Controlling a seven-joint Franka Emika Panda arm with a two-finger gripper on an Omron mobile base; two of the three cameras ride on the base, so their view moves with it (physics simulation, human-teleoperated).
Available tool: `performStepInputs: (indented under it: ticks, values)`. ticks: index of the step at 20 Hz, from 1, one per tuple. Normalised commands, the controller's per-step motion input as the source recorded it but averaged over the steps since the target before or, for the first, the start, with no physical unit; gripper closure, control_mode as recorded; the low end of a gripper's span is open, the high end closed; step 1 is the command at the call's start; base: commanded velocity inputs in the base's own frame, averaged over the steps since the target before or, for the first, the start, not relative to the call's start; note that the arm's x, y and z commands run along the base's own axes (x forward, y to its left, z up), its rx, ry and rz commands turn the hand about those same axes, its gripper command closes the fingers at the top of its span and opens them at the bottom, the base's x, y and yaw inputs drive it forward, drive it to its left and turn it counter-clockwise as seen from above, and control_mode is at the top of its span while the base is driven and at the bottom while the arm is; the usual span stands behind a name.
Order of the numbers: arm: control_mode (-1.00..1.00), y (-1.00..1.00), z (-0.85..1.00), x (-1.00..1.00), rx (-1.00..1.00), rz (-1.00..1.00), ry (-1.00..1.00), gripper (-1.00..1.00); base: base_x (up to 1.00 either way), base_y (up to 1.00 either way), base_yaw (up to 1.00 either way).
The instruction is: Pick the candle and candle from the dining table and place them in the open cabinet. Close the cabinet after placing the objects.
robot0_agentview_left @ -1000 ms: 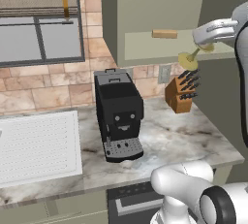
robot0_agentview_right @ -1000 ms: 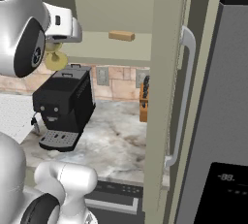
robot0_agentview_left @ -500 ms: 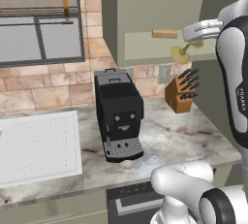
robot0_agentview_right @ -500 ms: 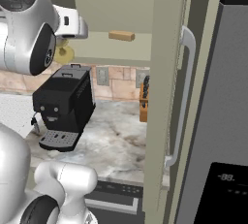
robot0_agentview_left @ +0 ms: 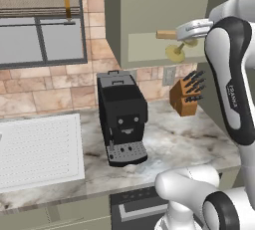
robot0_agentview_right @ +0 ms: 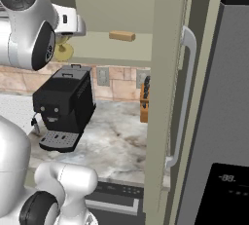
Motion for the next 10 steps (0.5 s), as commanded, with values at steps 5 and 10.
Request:
performStepInputs:
  ticks: [5, 10]
  values:
    - [-1.00, 0.11, 0.00, 0.31, 0.00, 0.00, 0.00, 1.00, 0.00, 0.00, 0.00]
    - [-1.00, 0.04, 0.00, 0.33, 0.00, 0.00, 0.00, 1.00, 0.00, 0.00, 0.00]
